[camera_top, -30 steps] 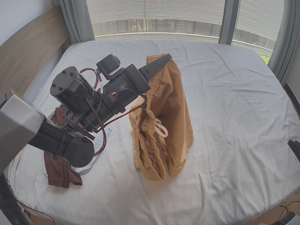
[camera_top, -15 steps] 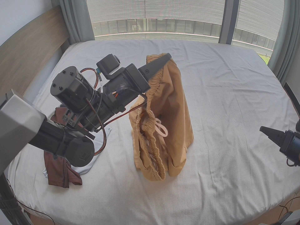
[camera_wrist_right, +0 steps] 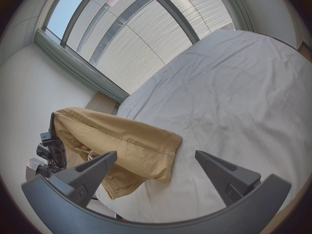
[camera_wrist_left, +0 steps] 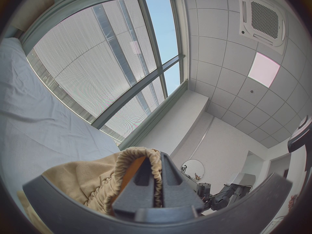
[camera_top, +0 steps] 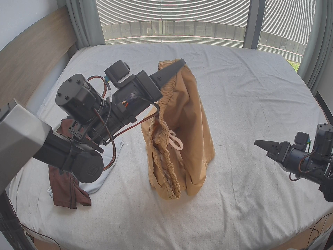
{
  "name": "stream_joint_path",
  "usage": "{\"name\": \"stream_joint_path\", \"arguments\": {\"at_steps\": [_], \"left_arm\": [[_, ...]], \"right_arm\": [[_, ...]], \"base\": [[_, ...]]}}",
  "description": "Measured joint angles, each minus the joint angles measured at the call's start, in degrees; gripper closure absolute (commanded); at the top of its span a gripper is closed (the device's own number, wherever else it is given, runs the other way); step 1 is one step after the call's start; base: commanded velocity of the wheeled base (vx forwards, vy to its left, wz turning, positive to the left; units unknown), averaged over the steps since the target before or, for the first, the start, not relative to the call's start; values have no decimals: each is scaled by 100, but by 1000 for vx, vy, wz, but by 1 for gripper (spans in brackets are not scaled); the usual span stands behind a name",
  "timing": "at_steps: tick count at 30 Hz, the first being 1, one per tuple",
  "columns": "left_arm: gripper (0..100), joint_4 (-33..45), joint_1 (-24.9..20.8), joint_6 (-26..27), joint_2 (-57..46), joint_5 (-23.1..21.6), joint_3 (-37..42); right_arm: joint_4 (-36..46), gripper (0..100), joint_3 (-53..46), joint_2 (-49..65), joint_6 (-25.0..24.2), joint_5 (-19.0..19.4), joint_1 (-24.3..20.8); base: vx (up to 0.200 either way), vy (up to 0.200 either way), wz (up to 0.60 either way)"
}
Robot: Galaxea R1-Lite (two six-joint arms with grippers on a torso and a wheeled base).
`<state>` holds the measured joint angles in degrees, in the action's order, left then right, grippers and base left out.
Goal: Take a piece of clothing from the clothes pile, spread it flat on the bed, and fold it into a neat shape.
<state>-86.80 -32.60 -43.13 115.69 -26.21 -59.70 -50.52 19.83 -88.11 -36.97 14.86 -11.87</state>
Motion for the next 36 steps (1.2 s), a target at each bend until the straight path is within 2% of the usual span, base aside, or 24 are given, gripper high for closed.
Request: {"name": "stream_joint_path", "arguments": {"at_steps": [15,21,26,36], "left_arm": [[100,-21,33,2,52,-4,-15],[100,-24,30,49,96,0,0],[100,-29,94,90,197,0,11],[100,-87,250,134,344,0,-11]], "right_arm": [[-958,0,527,-1888,-290,-13,-323],[-1084,0,872,-2599,-332,-13,-383],[-1120,0,1309,-3116,-703,-11,-544],[-1106,0,1996,-3969,-908,5,-733]], "base": [[0,0,0],[0,0,0],[0,0,0],[0,0,0]]}}
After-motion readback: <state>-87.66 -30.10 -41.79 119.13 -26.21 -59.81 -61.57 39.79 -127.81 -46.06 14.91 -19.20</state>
